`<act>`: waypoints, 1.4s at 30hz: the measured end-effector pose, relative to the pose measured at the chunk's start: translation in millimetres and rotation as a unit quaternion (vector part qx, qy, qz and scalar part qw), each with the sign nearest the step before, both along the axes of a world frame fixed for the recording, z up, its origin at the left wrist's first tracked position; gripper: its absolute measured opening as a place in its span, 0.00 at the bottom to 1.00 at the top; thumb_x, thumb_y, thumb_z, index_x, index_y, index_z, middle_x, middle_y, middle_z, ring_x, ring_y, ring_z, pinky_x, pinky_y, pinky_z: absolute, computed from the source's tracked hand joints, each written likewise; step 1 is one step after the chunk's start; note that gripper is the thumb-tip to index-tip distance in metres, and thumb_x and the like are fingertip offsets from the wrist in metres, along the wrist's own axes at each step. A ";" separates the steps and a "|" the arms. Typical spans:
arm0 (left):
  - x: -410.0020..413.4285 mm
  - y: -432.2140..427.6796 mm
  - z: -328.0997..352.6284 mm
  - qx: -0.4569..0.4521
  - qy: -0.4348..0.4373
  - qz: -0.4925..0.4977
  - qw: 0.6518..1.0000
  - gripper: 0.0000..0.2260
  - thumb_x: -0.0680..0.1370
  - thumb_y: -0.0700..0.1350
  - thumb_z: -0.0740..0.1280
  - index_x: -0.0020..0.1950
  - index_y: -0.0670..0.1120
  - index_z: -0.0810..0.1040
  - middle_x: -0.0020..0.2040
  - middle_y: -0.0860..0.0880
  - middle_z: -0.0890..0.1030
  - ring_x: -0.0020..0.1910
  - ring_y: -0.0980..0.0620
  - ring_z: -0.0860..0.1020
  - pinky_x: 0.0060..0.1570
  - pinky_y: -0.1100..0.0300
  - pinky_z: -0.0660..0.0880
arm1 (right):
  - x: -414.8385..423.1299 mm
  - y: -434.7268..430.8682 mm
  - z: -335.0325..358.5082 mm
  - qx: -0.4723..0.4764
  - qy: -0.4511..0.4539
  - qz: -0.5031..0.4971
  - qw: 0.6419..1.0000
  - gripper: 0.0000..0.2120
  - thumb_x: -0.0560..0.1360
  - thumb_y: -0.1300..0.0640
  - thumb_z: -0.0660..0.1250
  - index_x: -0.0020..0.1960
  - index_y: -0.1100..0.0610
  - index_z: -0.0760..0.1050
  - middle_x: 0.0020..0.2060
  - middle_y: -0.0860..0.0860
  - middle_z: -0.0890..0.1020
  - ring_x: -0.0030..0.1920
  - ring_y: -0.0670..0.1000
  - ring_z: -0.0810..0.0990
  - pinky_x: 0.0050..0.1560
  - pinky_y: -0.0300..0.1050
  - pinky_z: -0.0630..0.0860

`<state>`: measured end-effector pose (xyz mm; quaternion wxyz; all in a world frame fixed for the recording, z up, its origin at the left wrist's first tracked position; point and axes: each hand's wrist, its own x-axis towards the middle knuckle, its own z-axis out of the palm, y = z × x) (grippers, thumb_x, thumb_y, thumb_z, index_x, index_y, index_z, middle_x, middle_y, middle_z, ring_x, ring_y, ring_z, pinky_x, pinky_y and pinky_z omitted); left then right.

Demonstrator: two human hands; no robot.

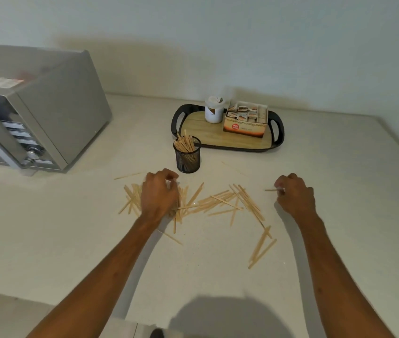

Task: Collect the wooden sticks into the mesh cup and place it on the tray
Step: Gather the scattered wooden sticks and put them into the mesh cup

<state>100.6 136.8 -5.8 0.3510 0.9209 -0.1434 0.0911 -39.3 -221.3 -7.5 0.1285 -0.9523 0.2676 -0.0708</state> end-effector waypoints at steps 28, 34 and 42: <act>-35.4 -61.6 -8.8 0.135 0.043 -0.251 0.957 0.25 0.84 0.42 0.69 0.82 0.46 0.69 0.73 0.44 0.78 0.69 0.40 0.75 0.63 0.46 0.76 | 23.8 35.8 19.9 0.043 -0.037 -0.058 0.997 0.07 0.79 0.66 0.67 0.49 0.61 0.83 0.49 0.57 0.86 0.49 0.58 0.85 0.50 0.51 0.83; -39.6 -83.1 -4.8 0.060 0.109 -0.258 0.958 0.26 0.82 0.45 0.73 0.79 0.46 0.73 0.71 0.44 0.80 0.68 0.44 0.79 0.64 0.53 0.76 | 4.2 74.5 10.8 0.099 -0.039 -0.031 0.994 0.12 0.82 0.51 0.68 0.50 0.58 0.82 0.47 0.55 0.84 0.48 0.57 0.84 0.50 0.50 0.81; -63.2 -99.3 -9.5 0.171 0.070 -0.219 0.958 0.45 0.75 0.64 0.78 0.84 0.45 0.64 0.75 0.41 0.71 0.73 0.39 0.70 0.69 0.45 0.71 | -7.4 97.1 10.8 -0.007 0.039 0.026 0.999 0.09 0.82 0.55 0.67 0.58 0.60 0.78 0.56 0.57 0.79 0.57 0.60 0.80 0.53 0.54 0.79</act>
